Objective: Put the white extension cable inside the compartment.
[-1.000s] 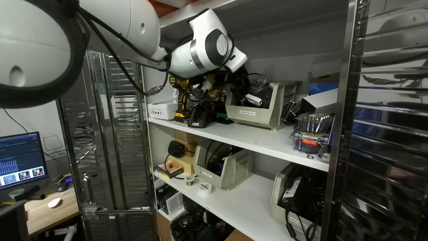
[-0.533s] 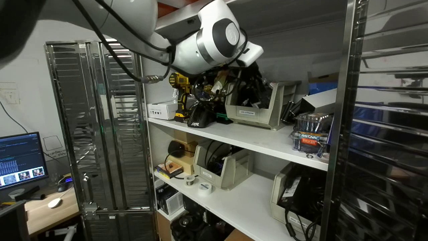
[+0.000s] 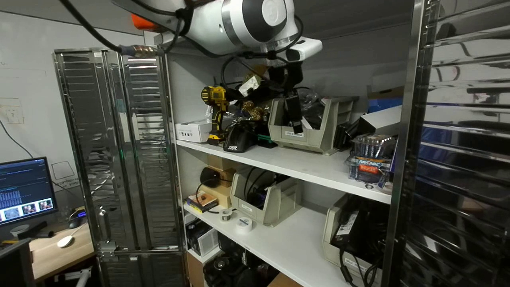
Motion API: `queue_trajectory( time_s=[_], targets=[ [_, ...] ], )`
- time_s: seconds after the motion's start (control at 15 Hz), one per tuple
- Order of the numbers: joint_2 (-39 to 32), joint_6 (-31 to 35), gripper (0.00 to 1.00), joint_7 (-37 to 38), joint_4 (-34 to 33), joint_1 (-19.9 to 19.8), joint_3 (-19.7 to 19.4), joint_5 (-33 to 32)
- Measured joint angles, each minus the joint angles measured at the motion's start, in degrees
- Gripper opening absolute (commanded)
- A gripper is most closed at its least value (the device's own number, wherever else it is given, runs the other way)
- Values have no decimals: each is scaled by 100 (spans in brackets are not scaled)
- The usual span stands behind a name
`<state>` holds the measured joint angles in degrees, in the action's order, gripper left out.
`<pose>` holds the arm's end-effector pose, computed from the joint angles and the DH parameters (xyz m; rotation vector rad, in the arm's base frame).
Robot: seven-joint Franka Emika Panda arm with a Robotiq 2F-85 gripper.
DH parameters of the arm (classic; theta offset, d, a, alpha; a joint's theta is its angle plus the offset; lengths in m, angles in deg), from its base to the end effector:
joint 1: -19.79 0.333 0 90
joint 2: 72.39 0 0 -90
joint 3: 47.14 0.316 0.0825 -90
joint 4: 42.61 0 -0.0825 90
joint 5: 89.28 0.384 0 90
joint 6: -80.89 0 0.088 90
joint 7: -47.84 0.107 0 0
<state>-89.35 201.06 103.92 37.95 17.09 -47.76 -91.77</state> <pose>0.6838 -0.0407 0.5779 -2.5772 1.4438 -0.5596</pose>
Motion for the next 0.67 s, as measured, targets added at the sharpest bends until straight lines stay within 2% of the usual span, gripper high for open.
queue_trajectory(
  time_s=[0.2,0.67],
  targets=[
    [122,-1088,100,-985,42,-82,9,261],
    [298,-3699,100,-3163,-133,-183,-61,204]
  ],
)
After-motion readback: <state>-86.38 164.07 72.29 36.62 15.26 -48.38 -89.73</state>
